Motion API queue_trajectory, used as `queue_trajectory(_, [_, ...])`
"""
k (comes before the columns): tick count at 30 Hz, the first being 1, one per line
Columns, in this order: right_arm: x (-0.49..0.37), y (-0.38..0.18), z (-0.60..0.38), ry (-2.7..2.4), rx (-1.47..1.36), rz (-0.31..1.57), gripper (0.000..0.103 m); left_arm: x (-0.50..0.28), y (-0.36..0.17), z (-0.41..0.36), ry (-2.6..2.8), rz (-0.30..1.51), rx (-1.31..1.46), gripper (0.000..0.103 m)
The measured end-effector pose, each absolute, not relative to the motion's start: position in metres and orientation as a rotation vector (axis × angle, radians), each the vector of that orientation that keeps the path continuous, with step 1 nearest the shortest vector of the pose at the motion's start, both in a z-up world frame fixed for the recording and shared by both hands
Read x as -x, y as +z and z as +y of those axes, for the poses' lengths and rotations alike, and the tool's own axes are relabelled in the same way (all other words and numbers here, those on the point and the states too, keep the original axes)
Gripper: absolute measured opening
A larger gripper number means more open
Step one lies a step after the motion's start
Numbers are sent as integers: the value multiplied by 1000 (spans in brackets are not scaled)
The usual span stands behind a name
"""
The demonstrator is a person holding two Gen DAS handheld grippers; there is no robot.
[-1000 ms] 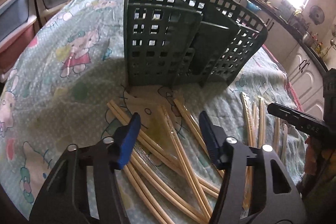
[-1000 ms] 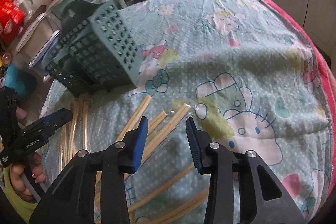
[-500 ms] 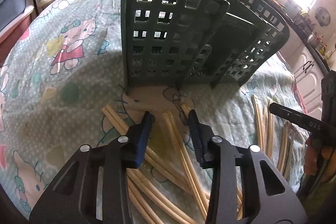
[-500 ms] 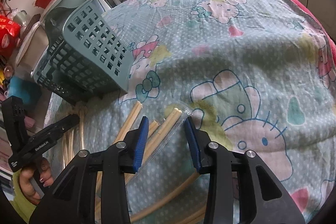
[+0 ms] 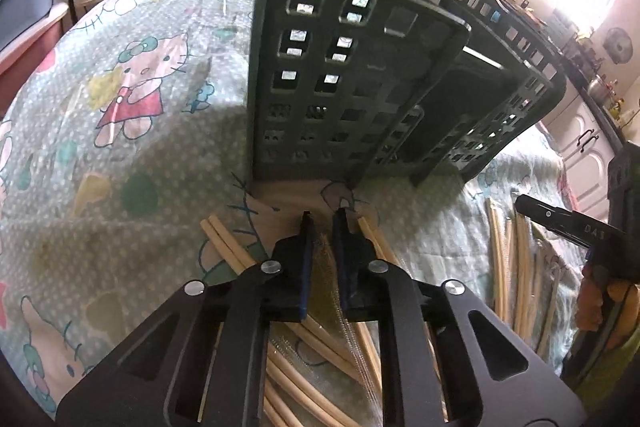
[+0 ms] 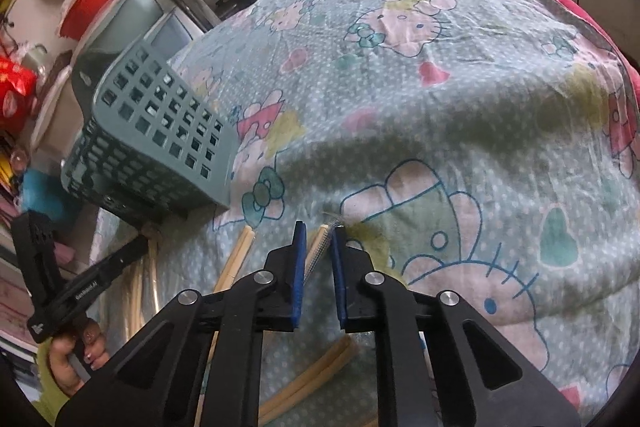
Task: Organize utensils
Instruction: 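Close the left tool on a chopstick while the right tool grasps another chopstick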
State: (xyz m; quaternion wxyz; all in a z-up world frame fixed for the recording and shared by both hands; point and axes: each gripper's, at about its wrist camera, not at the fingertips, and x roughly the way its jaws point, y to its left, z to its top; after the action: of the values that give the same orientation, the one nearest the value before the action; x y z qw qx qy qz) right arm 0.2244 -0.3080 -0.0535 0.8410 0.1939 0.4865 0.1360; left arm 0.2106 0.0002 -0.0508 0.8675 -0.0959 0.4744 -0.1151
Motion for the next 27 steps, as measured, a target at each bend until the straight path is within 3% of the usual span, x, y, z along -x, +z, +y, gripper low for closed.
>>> queue_trajectory(10, [-206,-20,-309,361,-427,924,10,-190,-16,14,-264,898,228,4])
queue_trajectory(27, [-150,82,-273,464,-227,623,6,-162,74,19,-298,662,209,3])
